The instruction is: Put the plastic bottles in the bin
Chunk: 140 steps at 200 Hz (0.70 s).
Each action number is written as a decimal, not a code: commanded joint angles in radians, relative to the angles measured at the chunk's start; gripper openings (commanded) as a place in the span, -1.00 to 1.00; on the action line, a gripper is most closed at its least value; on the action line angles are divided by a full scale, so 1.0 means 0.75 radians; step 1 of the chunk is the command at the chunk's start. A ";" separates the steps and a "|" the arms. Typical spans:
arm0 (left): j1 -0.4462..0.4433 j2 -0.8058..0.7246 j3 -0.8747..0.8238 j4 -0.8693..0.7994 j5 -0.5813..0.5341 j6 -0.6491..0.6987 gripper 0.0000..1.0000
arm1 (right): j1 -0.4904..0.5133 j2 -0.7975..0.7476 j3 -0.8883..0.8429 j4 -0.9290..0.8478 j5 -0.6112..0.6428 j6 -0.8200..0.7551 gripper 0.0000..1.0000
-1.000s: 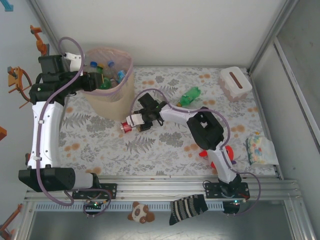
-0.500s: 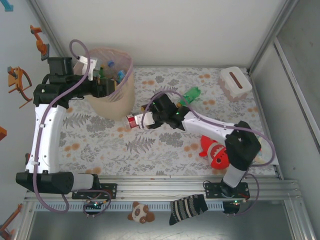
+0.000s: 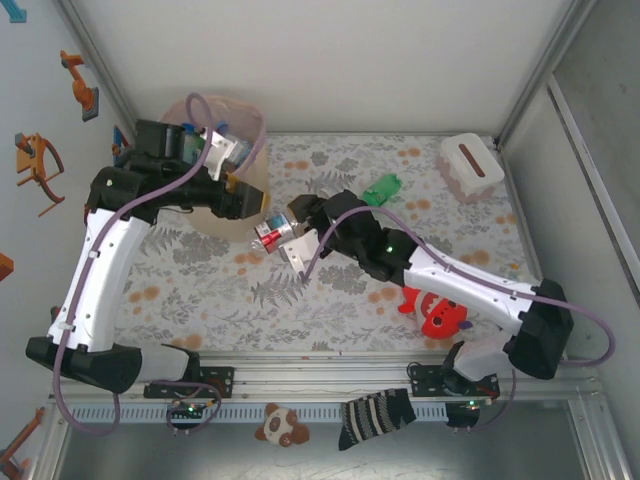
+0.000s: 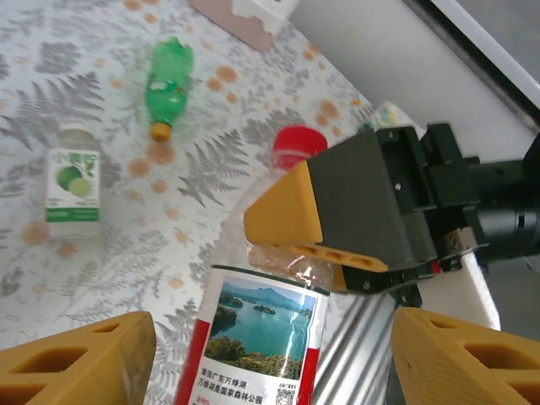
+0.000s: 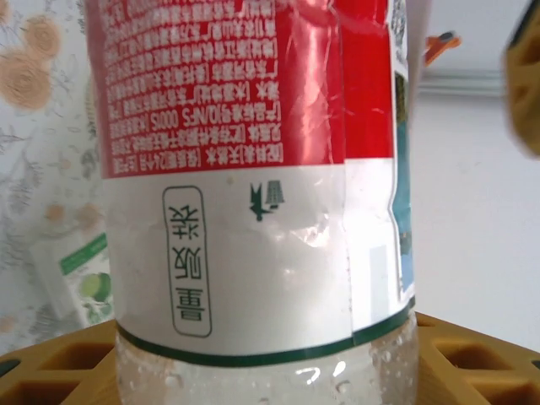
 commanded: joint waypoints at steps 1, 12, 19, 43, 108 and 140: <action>-0.055 0.008 0.028 -0.125 0.008 0.101 0.49 | 0.032 -0.058 -0.030 0.100 0.070 -0.161 0.23; -0.079 0.012 0.029 -0.155 -0.004 0.122 0.50 | 0.050 -0.077 -0.035 0.113 0.075 -0.184 0.23; -0.096 0.016 0.029 -0.171 -0.008 0.133 0.51 | 0.060 -0.090 -0.039 0.119 0.079 -0.197 0.23; -0.135 0.040 0.033 -0.223 -0.032 0.166 0.52 | 0.091 -0.119 -0.041 0.130 0.096 -0.252 0.23; -0.241 0.114 0.061 -0.309 -0.048 0.223 0.55 | 0.152 -0.145 -0.030 0.117 0.127 -0.301 0.23; -0.263 0.130 0.070 -0.320 -0.052 0.240 0.47 | 0.170 -0.154 -0.024 0.098 0.141 -0.303 0.24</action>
